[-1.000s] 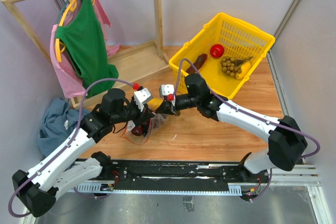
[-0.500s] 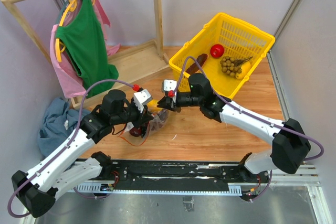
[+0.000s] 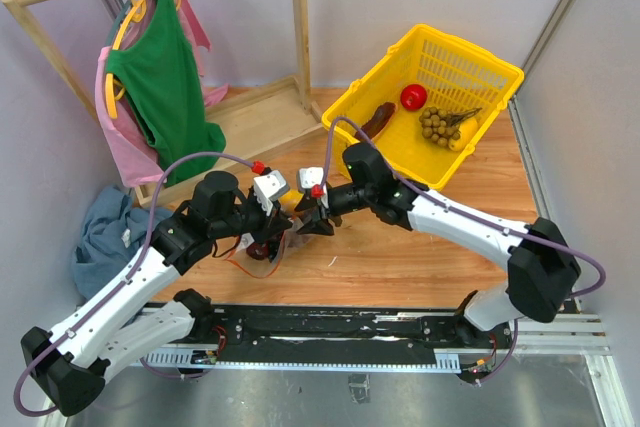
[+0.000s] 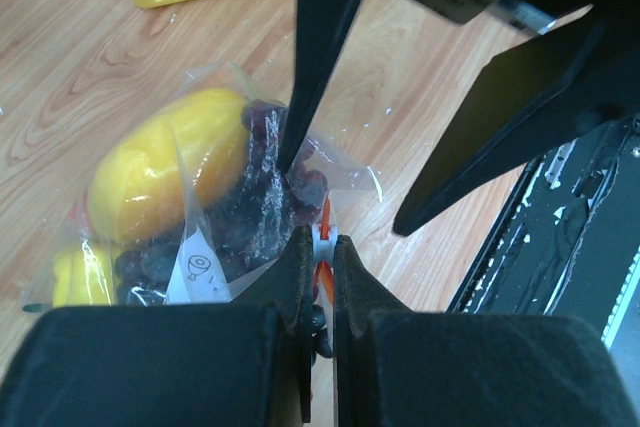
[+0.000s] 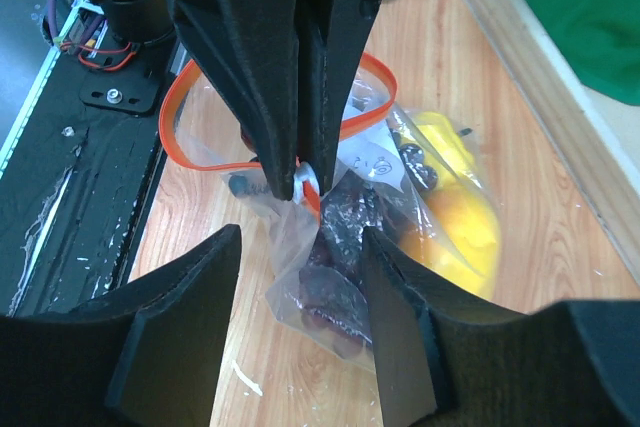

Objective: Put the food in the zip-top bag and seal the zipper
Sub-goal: Zip the zipper food storage bag at the center of the board.

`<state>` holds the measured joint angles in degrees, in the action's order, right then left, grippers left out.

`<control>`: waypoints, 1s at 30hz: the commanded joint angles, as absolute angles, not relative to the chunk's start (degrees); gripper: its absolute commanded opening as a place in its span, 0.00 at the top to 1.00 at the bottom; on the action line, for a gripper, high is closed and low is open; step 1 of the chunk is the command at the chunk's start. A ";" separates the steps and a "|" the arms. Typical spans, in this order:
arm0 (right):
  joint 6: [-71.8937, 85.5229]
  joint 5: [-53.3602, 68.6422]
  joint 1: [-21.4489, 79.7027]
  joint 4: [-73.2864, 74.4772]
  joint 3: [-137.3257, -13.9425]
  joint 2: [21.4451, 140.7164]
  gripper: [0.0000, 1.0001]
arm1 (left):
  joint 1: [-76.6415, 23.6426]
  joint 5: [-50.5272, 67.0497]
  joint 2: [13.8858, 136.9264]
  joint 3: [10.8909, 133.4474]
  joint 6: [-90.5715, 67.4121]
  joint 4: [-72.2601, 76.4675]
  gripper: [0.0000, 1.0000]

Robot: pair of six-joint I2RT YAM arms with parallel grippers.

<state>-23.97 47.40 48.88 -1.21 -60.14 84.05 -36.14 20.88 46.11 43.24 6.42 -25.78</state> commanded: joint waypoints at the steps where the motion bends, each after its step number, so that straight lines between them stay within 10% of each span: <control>1: -25.22 48.82 50.68 -2.11 -63.46 87.80 0.51 | -36.32 22.39 45.51 44.49 7.36 -23.02 1.00; 8: -25.94 48.37 50.74 -3.38 -64.63 90.70 0.98 | -36.30 23.11 45.39 44.47 7.52 -23.29 1.00; 30: -11.30 39.87 45.00 -26.42 -53.43 80.24 0.99 | -36.39 16.26 48.73 49.44 5.30 -30.20 0.98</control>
<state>-14.74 43.72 47.18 -18.28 -53.87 83.11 -36.14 19.99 48.36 47.55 6.52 -26.06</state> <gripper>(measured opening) 0.009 0.049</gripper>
